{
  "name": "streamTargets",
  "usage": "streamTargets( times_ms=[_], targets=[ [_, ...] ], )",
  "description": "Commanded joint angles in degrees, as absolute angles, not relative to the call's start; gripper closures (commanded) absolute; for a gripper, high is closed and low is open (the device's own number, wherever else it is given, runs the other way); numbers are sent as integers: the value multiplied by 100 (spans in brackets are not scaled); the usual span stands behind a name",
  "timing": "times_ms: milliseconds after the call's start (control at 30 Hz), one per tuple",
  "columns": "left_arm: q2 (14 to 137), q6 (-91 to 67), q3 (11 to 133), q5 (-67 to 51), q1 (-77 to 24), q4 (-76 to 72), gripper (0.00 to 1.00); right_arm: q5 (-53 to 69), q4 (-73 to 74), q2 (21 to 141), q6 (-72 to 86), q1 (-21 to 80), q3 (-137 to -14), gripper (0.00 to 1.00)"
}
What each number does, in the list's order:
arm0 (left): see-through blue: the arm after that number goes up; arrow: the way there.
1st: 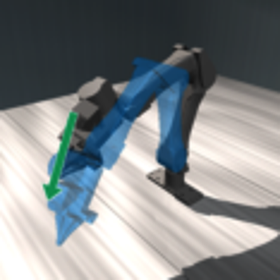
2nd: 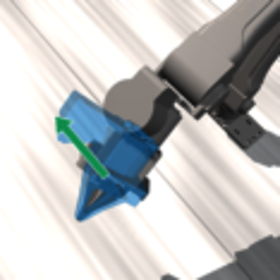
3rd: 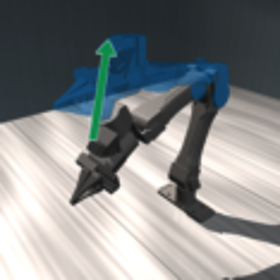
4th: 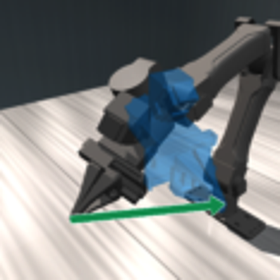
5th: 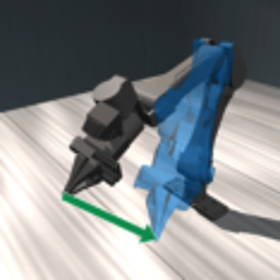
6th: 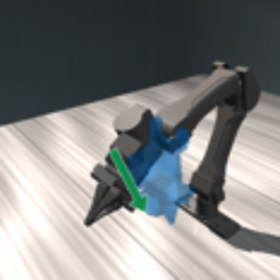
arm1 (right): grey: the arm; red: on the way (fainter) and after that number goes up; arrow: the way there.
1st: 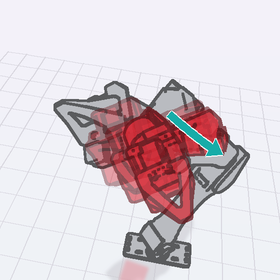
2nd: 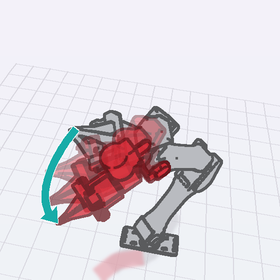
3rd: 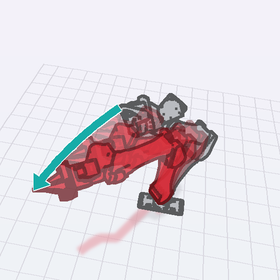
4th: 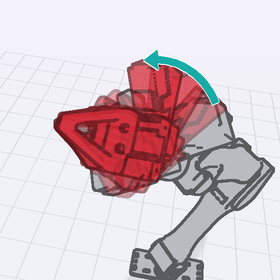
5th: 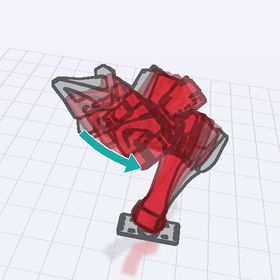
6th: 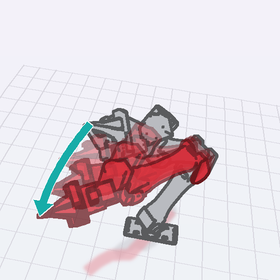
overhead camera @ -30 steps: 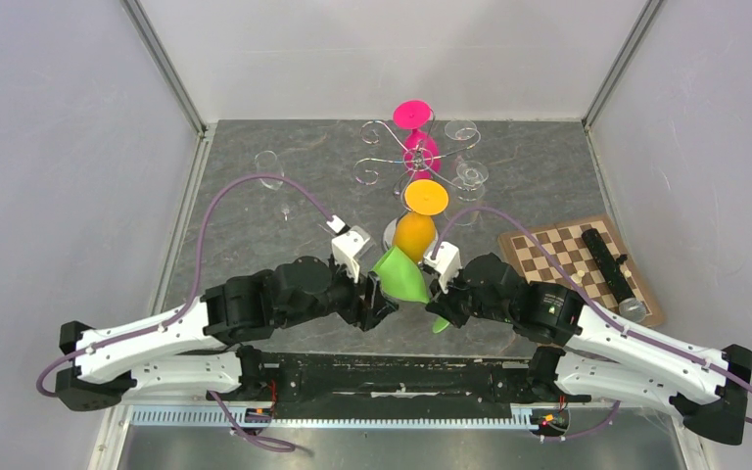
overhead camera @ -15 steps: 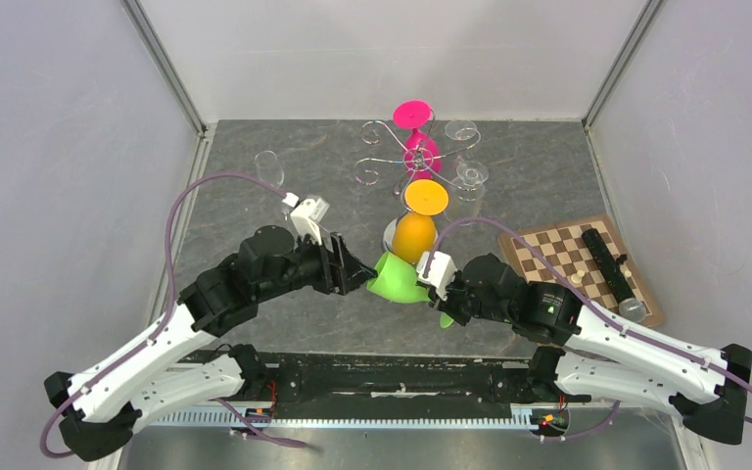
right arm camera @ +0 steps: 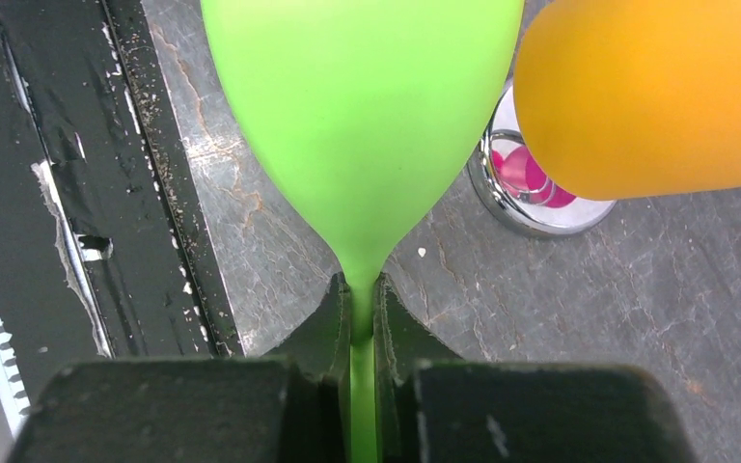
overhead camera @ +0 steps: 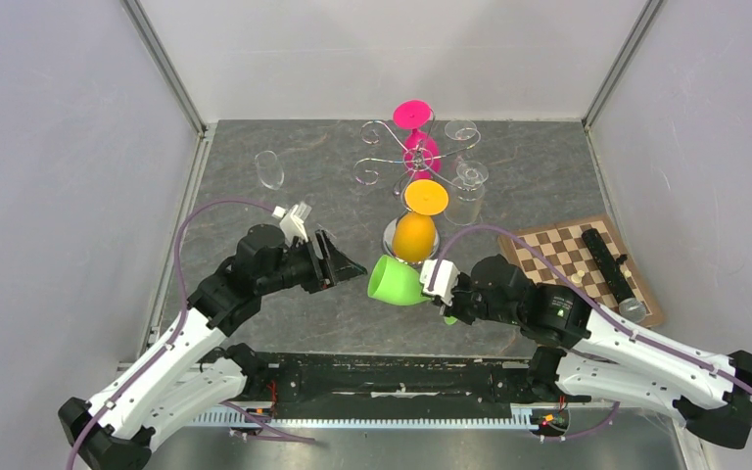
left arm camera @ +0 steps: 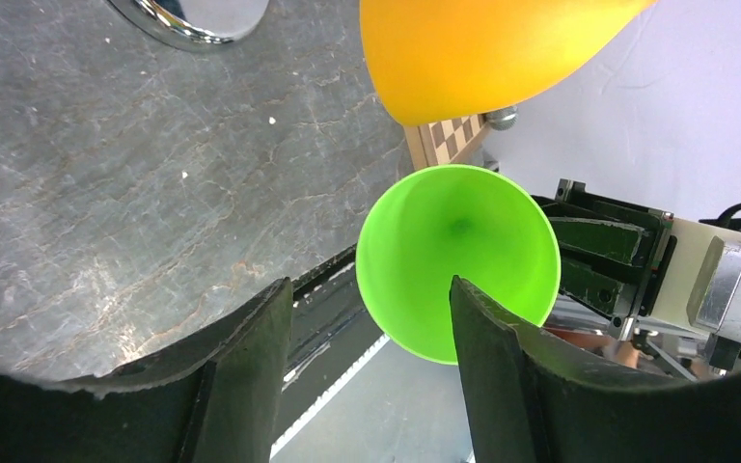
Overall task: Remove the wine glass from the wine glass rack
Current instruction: Place the wine glass at the center of the board.
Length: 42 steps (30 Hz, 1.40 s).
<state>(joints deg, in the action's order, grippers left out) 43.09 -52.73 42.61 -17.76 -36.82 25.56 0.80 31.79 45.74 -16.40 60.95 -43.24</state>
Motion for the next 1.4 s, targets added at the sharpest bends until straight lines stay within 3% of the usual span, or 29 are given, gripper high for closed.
streamTargets(
  times_ms=[0, 267, 600, 767, 1100, 1300, 1367],
  targets=[
    [4194, -5736, 4133, -2310, -3551, 2046, 34, 330, 2851, 4473, -1896, 6083, -4514, 100],
    [4182, -6005, 3792, -2626, -3473, 1749, 34, 395, 2618, 4574, -1953, 6095, -4708, 100],
    [4132, -6121, 3608, -2781, -3406, 1636, 41, 430, 2450, 4758, -1997, 6238, -4914, 100],
    [4098, -6136, 3553, -2842, -3376, 1599, 51, 303, 2390, 4901, -1965, 6306, -4965, 100],
    [4101, -6068, 3543, -2953, -3344, 1660, 98, 74, 2277, 5018, -1942, 6381, -4977, 100],
    [4087, -5970, 3620, -2926, -3340, 1795, 98, 35, 2202, 5044, -1852, 6387, -4887, 100],
    [4089, -5802, 3757, -2789, -3340, 2067, 98, -217, 2201, 5054, -1820, 6390, -4870, 93]
  ],
)
